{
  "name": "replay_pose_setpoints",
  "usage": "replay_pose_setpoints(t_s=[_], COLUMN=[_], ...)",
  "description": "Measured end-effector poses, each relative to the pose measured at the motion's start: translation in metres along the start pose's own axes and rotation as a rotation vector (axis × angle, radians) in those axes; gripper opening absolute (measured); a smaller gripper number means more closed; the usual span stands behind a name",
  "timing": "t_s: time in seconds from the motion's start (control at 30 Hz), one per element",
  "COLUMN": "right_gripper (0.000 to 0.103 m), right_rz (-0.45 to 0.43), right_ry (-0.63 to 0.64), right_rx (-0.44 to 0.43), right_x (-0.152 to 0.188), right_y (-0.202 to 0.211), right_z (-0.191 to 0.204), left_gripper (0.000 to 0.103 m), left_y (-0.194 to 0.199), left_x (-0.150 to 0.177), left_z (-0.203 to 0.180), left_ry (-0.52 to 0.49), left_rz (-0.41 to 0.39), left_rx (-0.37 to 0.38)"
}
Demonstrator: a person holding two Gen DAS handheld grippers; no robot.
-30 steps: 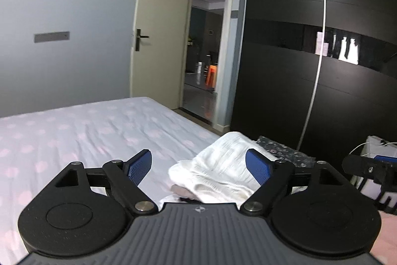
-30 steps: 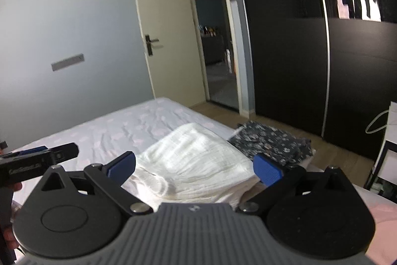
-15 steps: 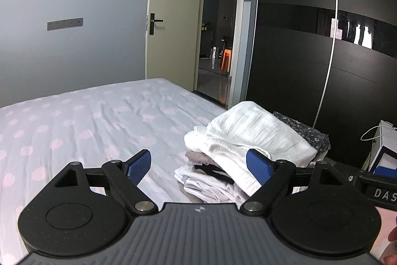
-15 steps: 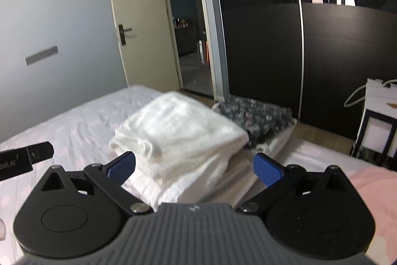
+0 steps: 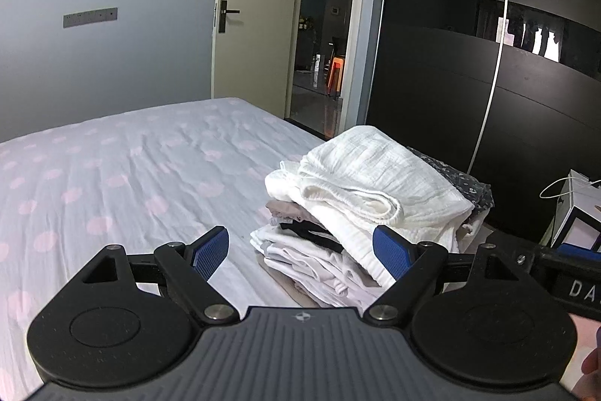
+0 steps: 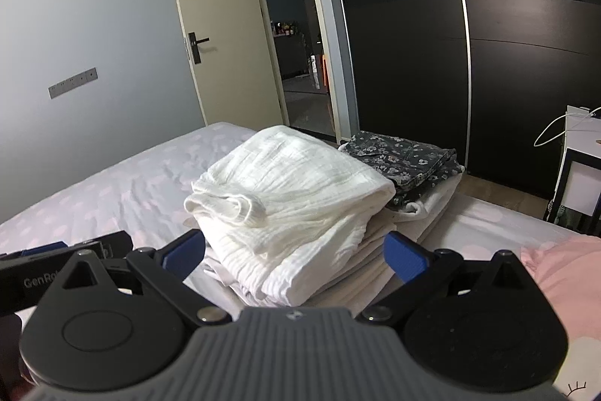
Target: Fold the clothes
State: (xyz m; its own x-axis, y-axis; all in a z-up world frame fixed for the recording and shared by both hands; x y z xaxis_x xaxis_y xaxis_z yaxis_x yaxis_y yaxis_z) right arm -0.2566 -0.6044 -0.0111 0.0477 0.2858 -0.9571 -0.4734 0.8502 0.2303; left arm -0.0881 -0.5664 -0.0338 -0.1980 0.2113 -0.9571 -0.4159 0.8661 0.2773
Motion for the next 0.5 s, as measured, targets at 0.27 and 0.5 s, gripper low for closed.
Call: replay_pose_setpoints(t_s=[0.27, 0.5], right_gripper=[0.102, 0.102], right_rz=[-0.004, 0.004], right_ry=[0.019, 0.014], right_rx=[-0.017, -0.028], right_x=[0.0005, 0.0018], right_y=[0.0023, 0.0027], right_z=[0.0051, 0.0066], left_gripper=[0.084, 0.084], left_y=[-0.0008, 0.0008], left_x=[0.0028, 0.0018], left_z=[-0.0016, -0.0027], left_ry=[0.009, 0.012], left_rz=[0.025, 0.026], left_rx=[0.012, 0.016])
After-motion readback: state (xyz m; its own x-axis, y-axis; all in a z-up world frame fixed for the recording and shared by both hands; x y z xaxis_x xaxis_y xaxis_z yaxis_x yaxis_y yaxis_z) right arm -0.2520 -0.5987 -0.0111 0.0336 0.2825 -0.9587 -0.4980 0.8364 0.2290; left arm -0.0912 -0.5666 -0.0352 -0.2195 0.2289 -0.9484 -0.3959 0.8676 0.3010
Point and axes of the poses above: each gripper's, at about its wrist camera, not at the fingertips, and y roughly against the way its jaws point, z to its left, x to its underside, the point moved 5 cm from there along -y, roughly the way its jaws point, and after that the axes turned 12 degrees about -z, right-handed, at the moved point
